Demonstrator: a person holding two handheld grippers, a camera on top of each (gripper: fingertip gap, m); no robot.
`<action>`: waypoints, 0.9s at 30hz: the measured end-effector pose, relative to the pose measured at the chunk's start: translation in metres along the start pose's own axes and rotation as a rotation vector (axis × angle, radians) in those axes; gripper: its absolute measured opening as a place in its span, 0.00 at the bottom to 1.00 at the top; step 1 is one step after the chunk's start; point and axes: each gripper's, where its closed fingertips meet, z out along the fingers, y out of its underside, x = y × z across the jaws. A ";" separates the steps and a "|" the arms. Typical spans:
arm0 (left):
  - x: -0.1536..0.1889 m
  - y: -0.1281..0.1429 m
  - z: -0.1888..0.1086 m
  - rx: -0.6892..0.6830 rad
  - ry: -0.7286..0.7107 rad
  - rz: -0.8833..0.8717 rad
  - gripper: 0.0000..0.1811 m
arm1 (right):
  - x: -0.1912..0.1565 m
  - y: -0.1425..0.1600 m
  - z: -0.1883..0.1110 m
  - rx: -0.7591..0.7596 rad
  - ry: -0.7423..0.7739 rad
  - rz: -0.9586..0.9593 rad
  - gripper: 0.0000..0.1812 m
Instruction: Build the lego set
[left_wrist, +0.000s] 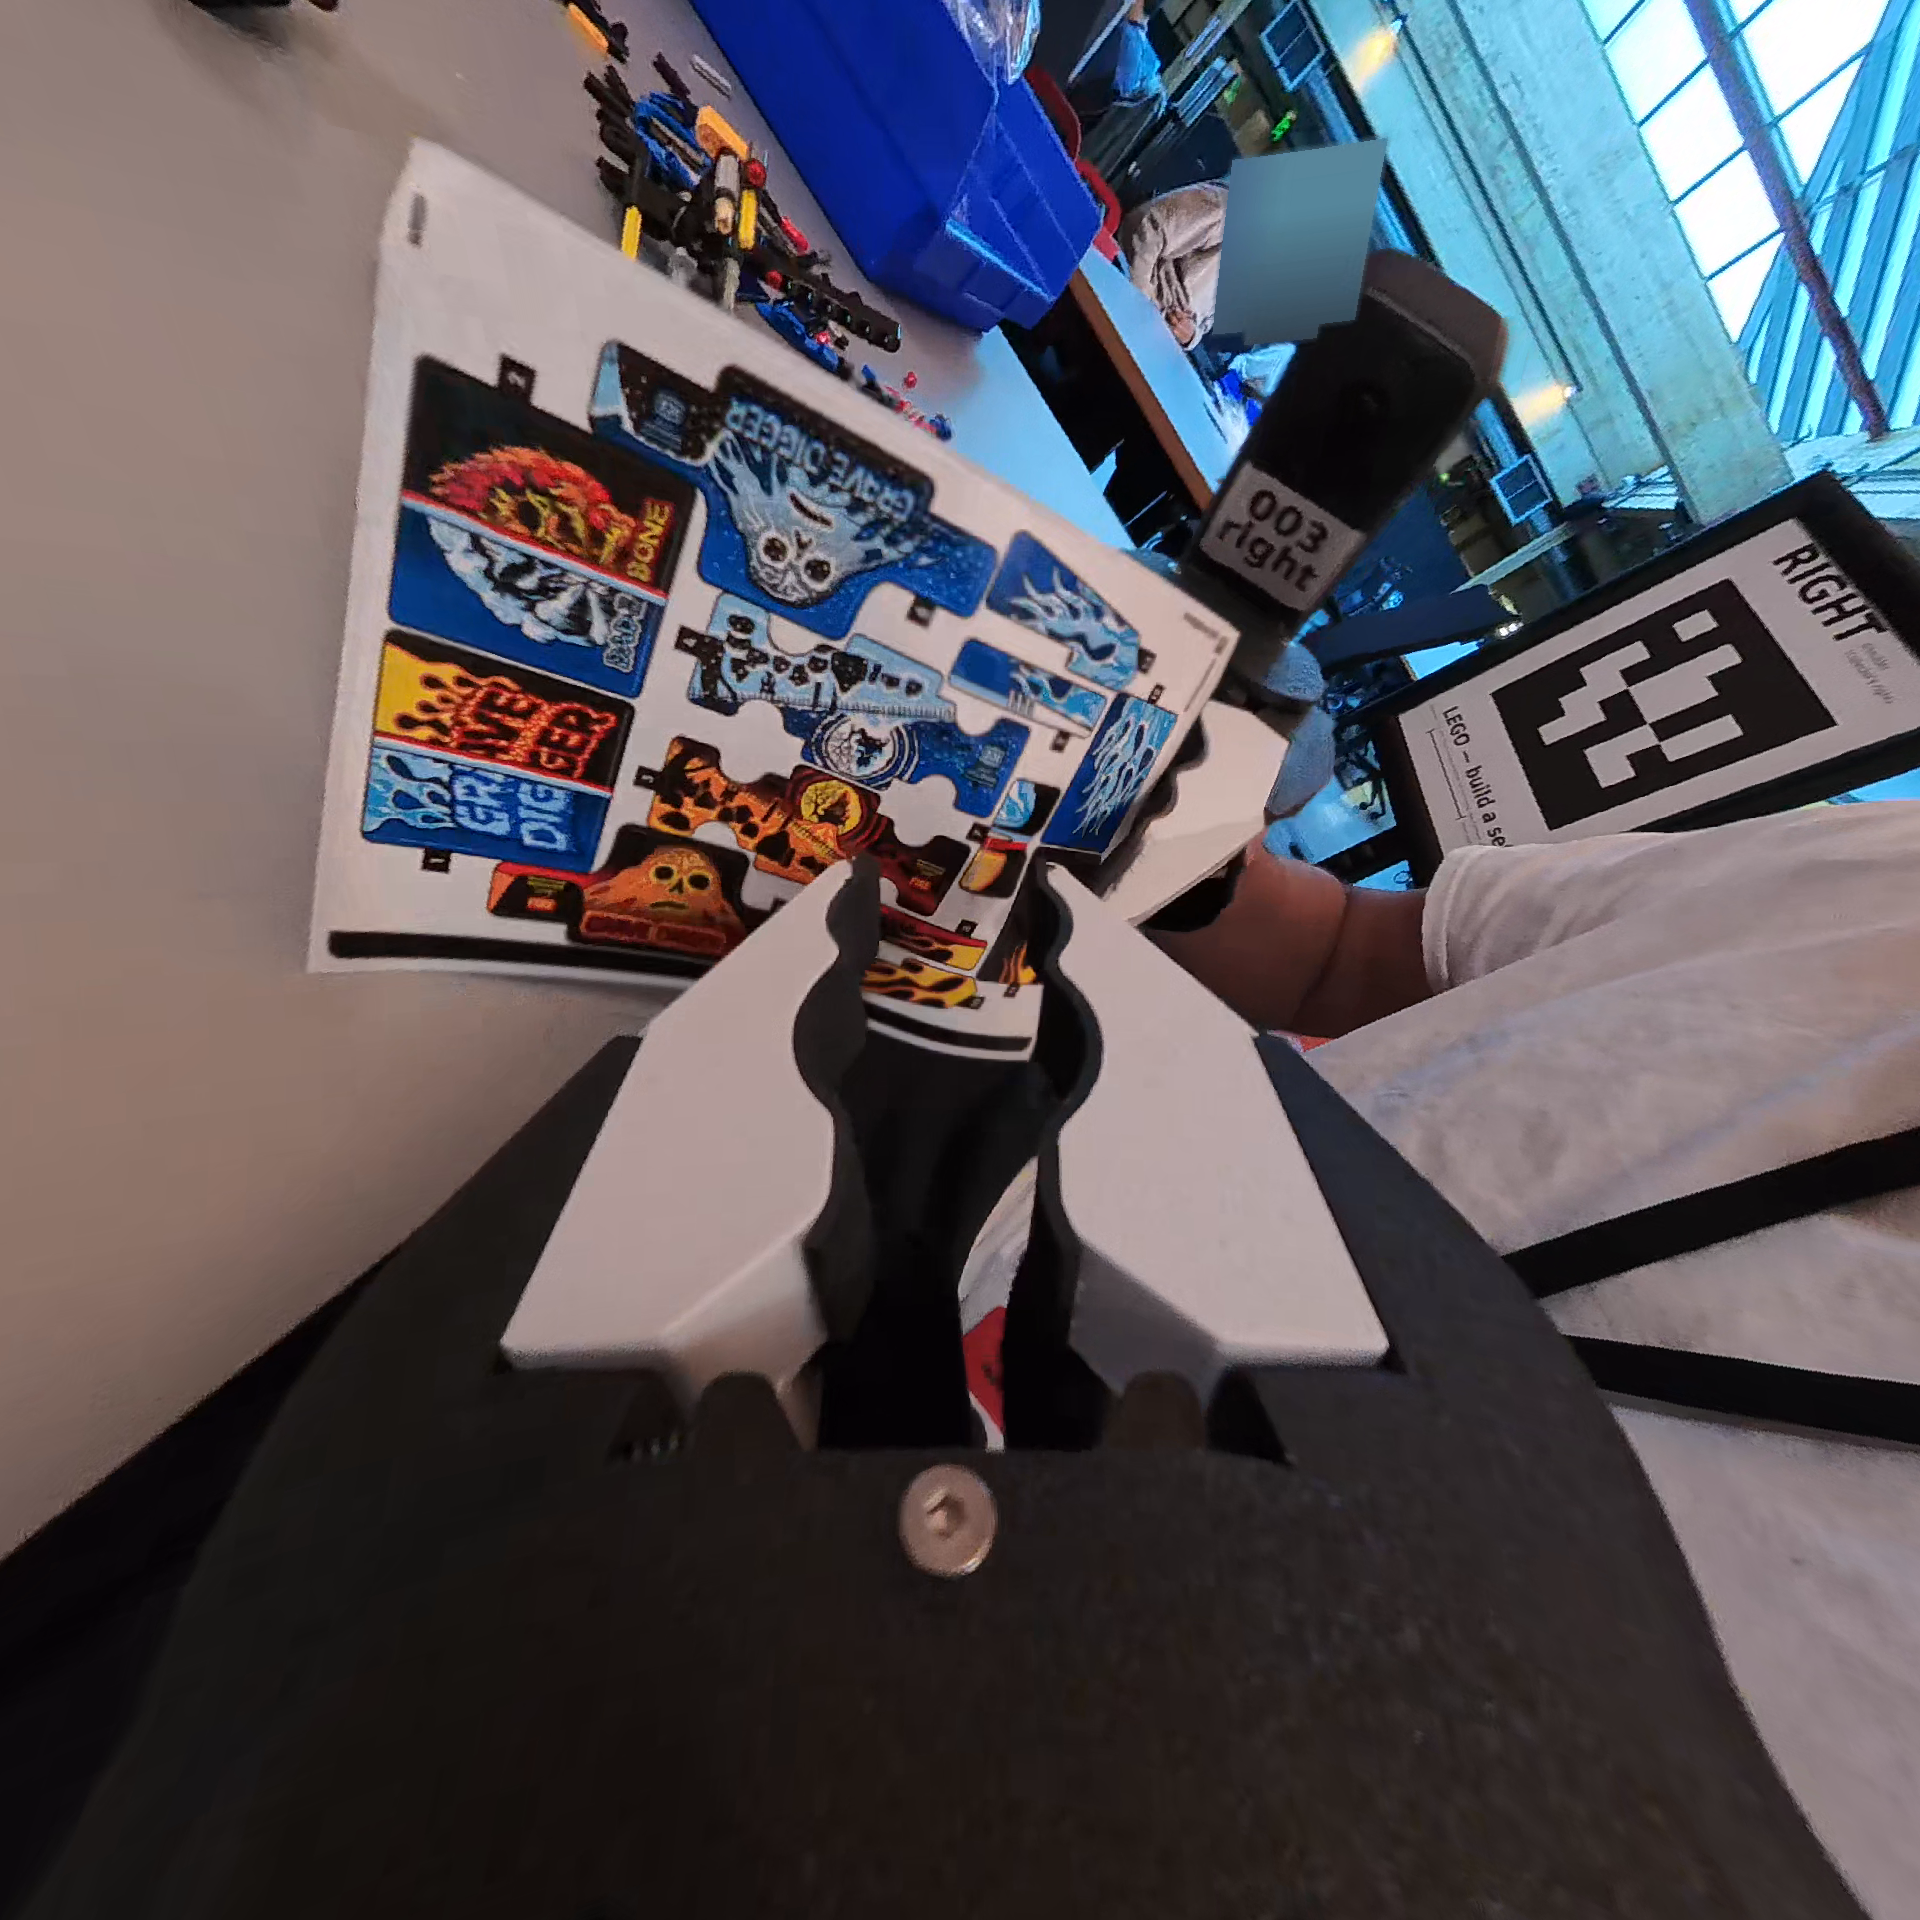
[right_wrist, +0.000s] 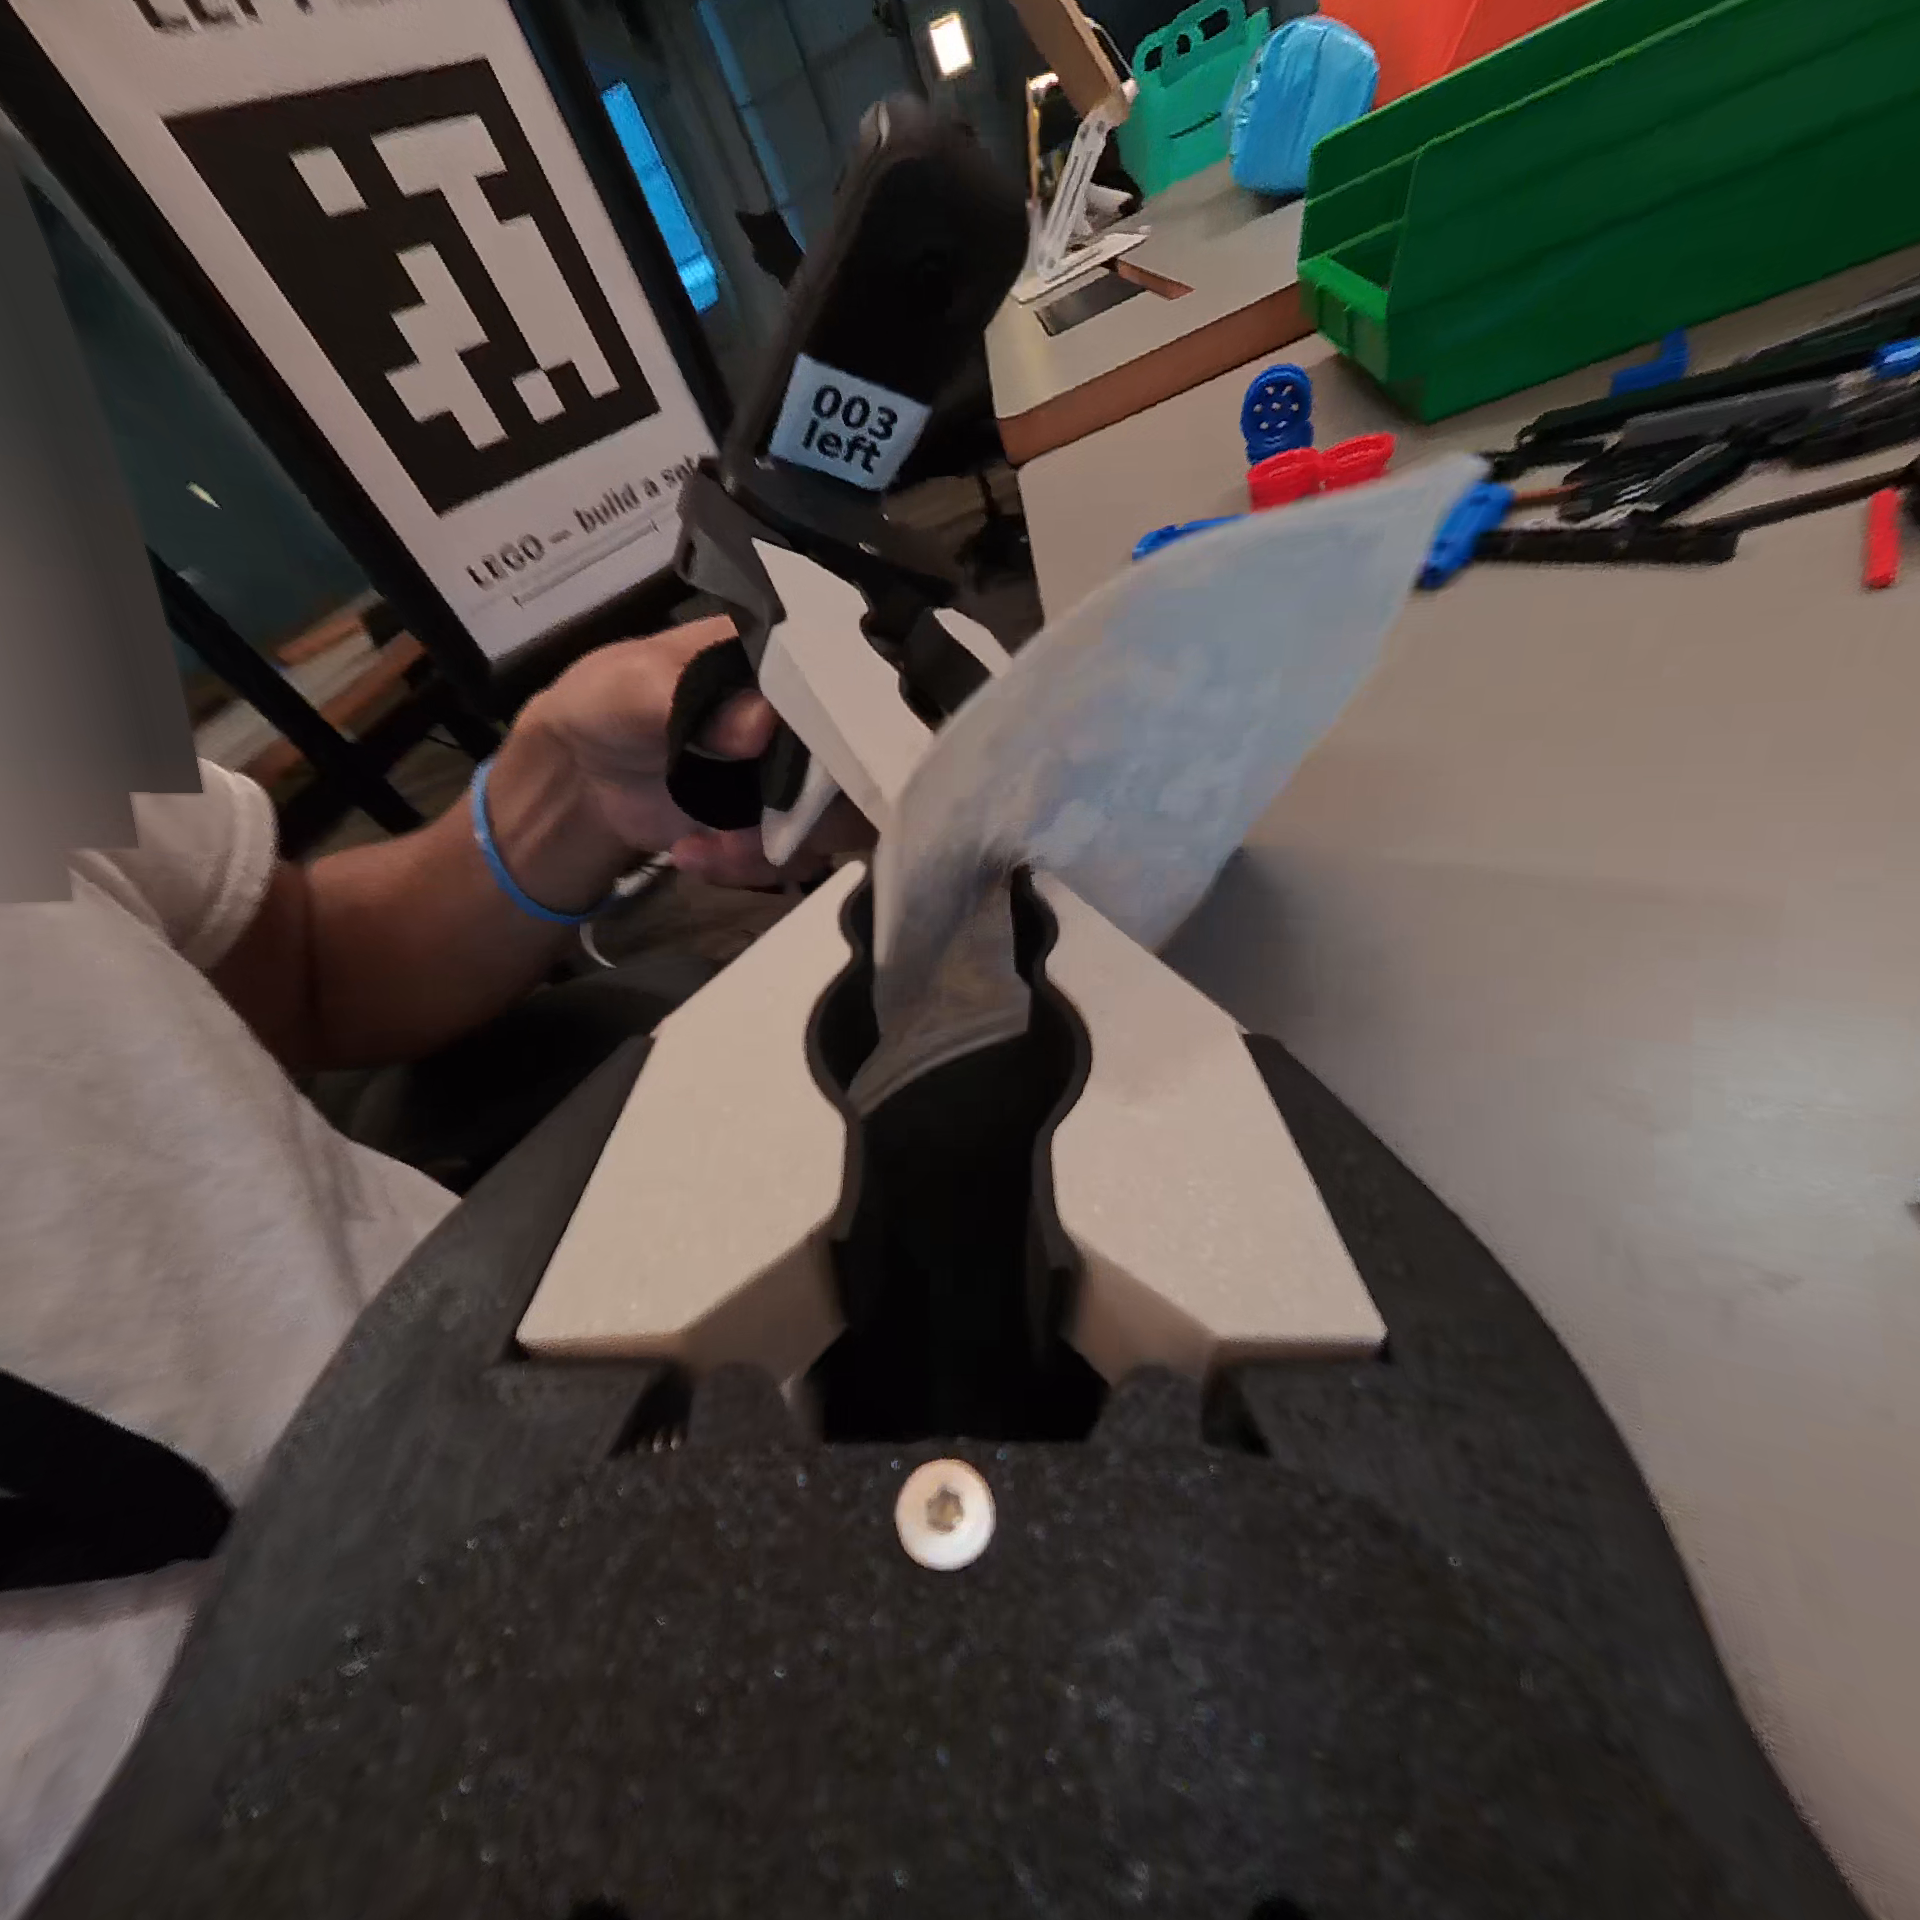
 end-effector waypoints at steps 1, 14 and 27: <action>0.001 0.000 0.000 0.007 0.007 0.000 0.14 | -0.001 -0.001 0.000 0.008 -0.022 0.043 0.13; 0.002 -0.003 0.002 0.059 0.000 0.060 0.12 | 0.005 -0.014 -0.007 0.098 -0.145 0.385 0.02; 0.018 -0.010 0.002 0.114 0.054 0.087 0.12 | 0.008 -0.019 -0.008 0.146 -0.154 0.376 0.00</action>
